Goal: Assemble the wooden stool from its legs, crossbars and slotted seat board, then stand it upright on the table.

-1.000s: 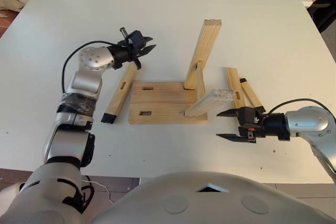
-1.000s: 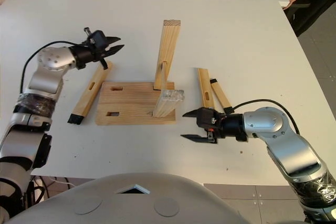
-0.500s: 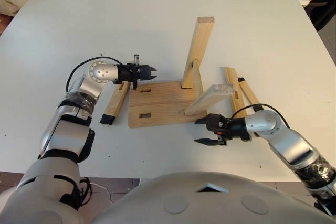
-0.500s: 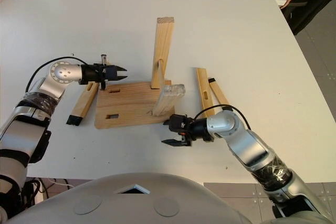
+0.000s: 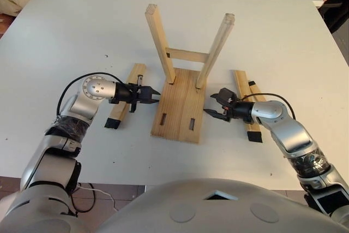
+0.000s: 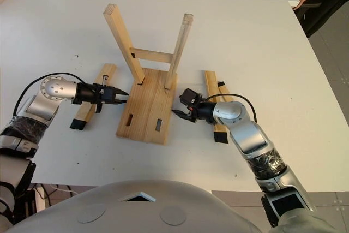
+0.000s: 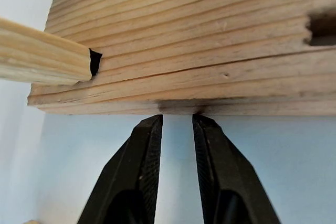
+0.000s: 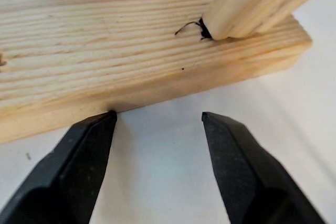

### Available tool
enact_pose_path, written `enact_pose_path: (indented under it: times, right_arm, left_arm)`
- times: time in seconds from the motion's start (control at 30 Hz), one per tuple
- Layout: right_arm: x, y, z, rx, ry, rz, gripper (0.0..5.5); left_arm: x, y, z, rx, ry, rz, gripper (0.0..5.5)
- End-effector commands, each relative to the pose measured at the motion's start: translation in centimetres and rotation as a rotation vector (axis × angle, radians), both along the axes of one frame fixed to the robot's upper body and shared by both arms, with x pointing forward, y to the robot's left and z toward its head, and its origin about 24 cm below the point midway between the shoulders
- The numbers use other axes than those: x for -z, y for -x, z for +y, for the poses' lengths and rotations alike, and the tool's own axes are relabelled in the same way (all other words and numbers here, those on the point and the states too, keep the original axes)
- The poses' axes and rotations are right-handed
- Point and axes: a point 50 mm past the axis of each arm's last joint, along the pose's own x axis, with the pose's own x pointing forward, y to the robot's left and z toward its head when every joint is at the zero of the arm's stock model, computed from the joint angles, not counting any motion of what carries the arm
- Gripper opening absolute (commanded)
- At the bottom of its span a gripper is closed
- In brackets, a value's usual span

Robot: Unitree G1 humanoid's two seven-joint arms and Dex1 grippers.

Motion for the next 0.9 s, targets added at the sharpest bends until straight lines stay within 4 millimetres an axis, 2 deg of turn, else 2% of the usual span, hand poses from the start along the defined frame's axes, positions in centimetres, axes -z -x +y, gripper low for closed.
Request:
enact_pose_path:
  times: [0.03,0.23,0.4,0.5,0.67,0.83,0.9]
  right_arm:
    - [0.6,0.4,-0.1,-0.001,0.006,0.018,3.02]
    - [-0.9,1.9,-0.9,-0.046,0.002,0.003,3.02]
    - [-3.4,2.9,-2.5,-0.029,0.006,-0.04,3.02]
    - [-4.4,2.7,-3.5,-0.012,0.018,-0.071,3.02]
    - [-4.3,1.7,-3.7,-0.014,0.026,-0.078,3.02]
    - [-3.6,2.0,-2.9,-0.085,0.027,-0.043,3.02]
    - [-2.9,1.6,-2.4,-0.093,0.029,-0.04,3.02]
  left_arm:
    - [-1.3,1.1,-2.7,0.028,0.165,-0.016,1.06]
    - [-1.8,1.9,-1.8,-0.096,0.221,-0.005,1.06]
    - [-2.0,2.8,0.6,-0.27,0.238,-0.025,1.06]
    - [-1.6,4.2,1.4,-0.338,0.252,-0.007,1.06]
    - [0.7,6.6,1.3,-0.371,0.213,0.032,1.06]
    - [1.5,7.1,1.8,-0.371,0.164,0.032,1.06]
    - [1.8,7.6,1.3,-0.347,0.165,0.061,1.06]
